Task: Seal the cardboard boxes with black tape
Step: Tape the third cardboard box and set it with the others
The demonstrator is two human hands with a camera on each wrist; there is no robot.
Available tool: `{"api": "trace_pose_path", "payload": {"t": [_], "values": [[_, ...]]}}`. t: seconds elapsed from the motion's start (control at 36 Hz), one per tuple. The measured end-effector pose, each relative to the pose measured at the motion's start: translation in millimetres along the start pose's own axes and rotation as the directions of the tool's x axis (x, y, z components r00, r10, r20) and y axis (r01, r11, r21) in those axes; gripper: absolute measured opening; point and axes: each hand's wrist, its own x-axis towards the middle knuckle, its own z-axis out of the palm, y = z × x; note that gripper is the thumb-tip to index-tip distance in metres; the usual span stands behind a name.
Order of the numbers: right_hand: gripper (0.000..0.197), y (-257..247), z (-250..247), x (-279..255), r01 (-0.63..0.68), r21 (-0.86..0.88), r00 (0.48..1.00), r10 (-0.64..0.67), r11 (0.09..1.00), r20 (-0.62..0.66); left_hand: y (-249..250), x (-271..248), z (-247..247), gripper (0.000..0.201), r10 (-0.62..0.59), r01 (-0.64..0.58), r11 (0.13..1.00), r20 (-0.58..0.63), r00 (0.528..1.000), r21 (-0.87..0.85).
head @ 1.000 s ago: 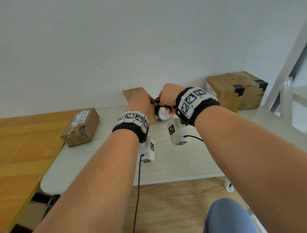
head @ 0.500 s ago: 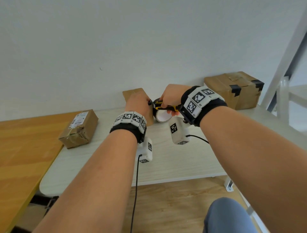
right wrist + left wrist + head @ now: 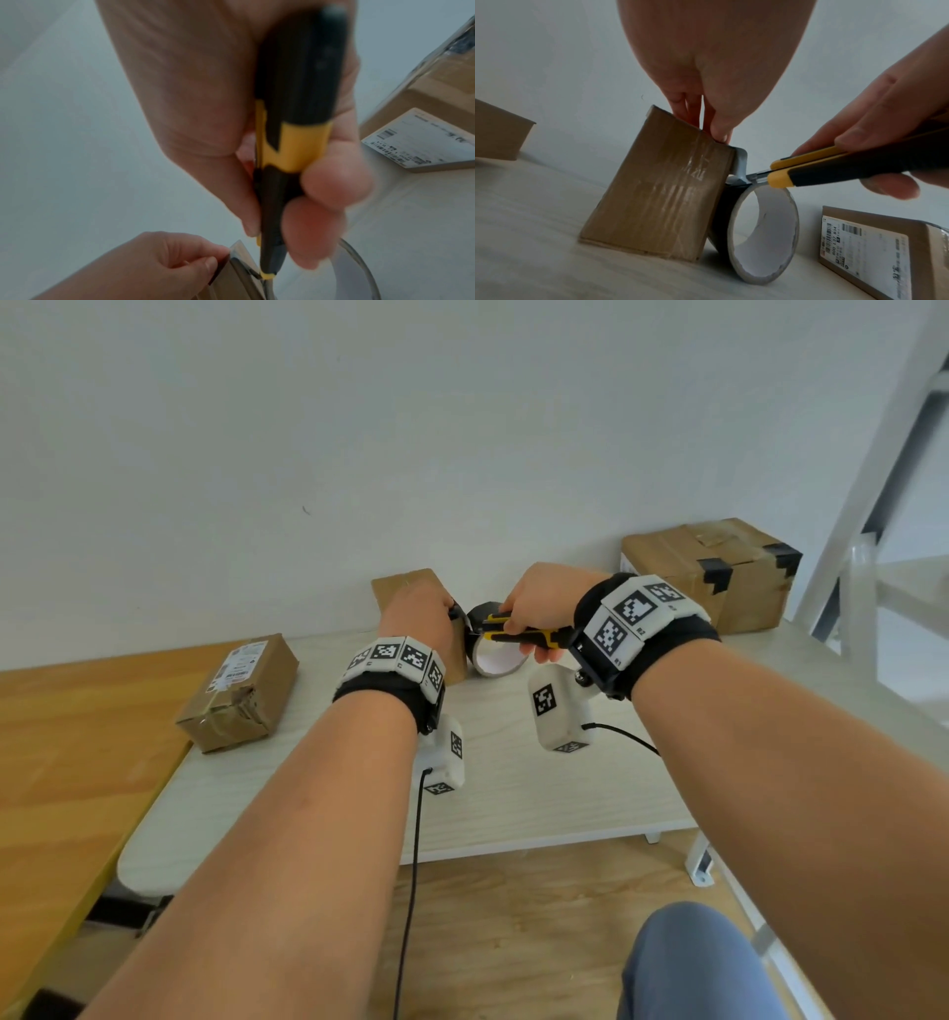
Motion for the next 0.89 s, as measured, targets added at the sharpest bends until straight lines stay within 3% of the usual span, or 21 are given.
{"api": "trace_pose_path", "payload": {"t": [0.39, 0.72, 0.89], "values": [[0.032, -1.4, 8.0, -7.2, 0.038, -0.050, 0.999, -0.040, 0.998, -0.023, -1.2, -3.6, -8.8, 0.033, -0.004, 0.004, 1.000, 0.047, 0.999, -0.007], [0.030, 7.5, 16.3, 0.0, 0.017, 0.135, 0.995, -0.004, 0.991, -0.098, -4.9, -13.3, -10.4, 0.036, -0.023, 0.024, 0.995, 0.016, 1.000, -0.093], [0.029, 13.7, 20.0, -2.3, 0.113, 0.189, 0.982, -0.082, 0.975, -0.168, -6.3, -20.1, -13.1, 0.038, -0.019, 0.020, 0.991, 0.009, 1.000, -0.132]]}}
